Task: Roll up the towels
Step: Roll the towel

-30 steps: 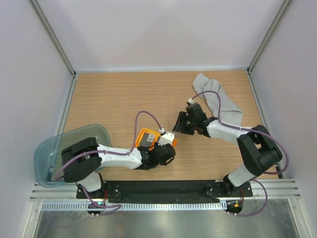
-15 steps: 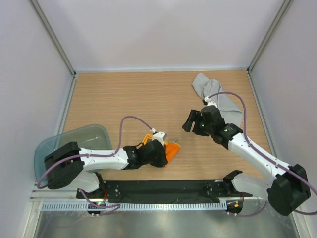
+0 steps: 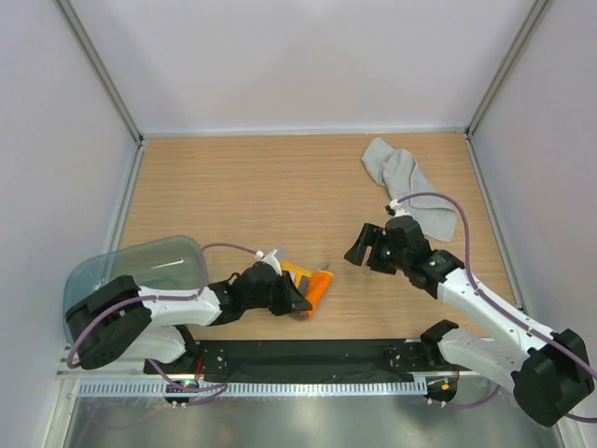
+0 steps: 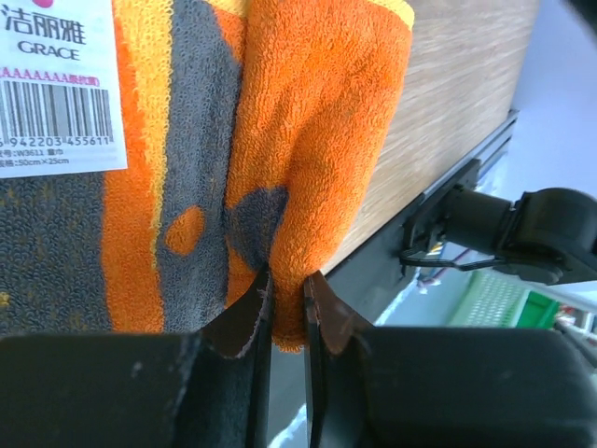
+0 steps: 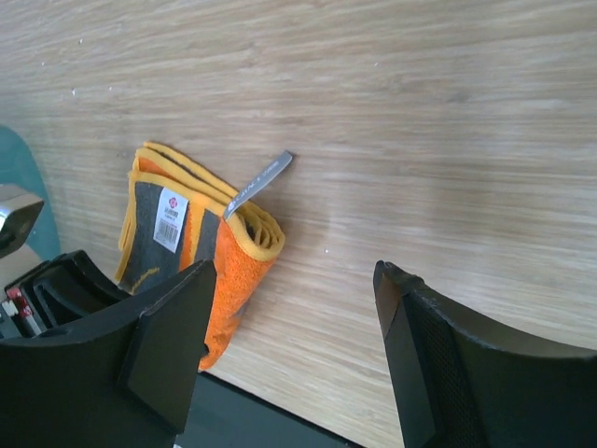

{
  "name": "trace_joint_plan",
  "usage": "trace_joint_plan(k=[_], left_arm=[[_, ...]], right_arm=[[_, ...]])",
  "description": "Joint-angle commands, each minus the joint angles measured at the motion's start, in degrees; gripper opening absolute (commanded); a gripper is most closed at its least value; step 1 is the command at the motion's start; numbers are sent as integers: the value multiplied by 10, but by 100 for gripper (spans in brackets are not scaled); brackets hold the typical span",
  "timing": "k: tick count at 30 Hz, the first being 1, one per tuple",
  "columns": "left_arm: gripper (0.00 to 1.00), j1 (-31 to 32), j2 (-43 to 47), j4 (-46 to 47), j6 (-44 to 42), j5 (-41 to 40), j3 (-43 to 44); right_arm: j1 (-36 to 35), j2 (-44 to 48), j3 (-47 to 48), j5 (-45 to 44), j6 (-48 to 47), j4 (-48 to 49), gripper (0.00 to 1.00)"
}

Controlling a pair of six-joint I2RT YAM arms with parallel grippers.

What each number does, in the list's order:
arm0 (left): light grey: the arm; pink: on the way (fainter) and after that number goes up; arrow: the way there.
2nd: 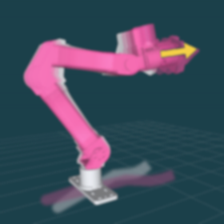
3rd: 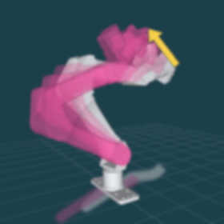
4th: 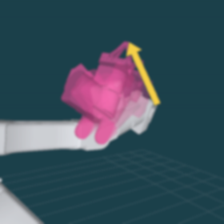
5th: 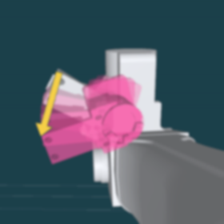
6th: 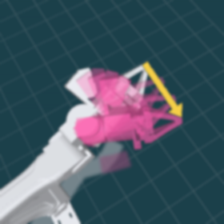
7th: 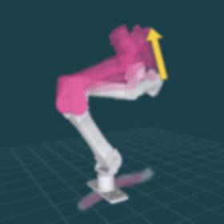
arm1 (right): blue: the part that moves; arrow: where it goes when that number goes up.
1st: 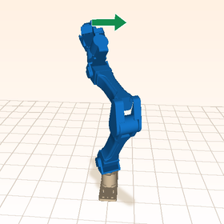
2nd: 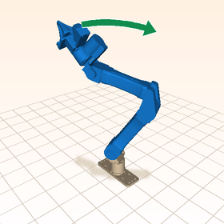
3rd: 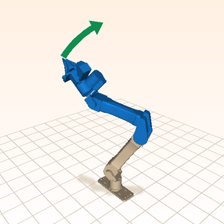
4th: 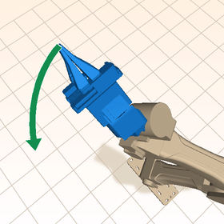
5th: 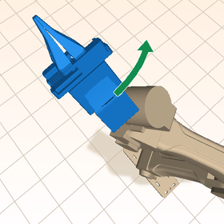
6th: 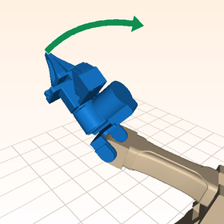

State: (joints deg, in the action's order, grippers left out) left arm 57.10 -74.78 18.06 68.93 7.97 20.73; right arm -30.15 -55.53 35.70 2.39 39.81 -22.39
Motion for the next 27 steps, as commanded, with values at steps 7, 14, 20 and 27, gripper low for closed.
trace_joint_plan(k=[7, 14, 20, 27], left_arm=[[0, -37, 27, 79, 192, 14, -73], [0, -46, 24, 62, 226, 3, -89], [0, -48, 31, 19, 238, -13, -92], [0, -49, 39, -71, 241, -25, -76]], right_arm=[[-29, 12, -81, 93, 71, 142, 73], [-64, -16, -120, 106, 100, 220, 68], [-98, -71, -129, 103, 104, 301, 67], [-129, -147, -125, 93, 96, 357, 68]])
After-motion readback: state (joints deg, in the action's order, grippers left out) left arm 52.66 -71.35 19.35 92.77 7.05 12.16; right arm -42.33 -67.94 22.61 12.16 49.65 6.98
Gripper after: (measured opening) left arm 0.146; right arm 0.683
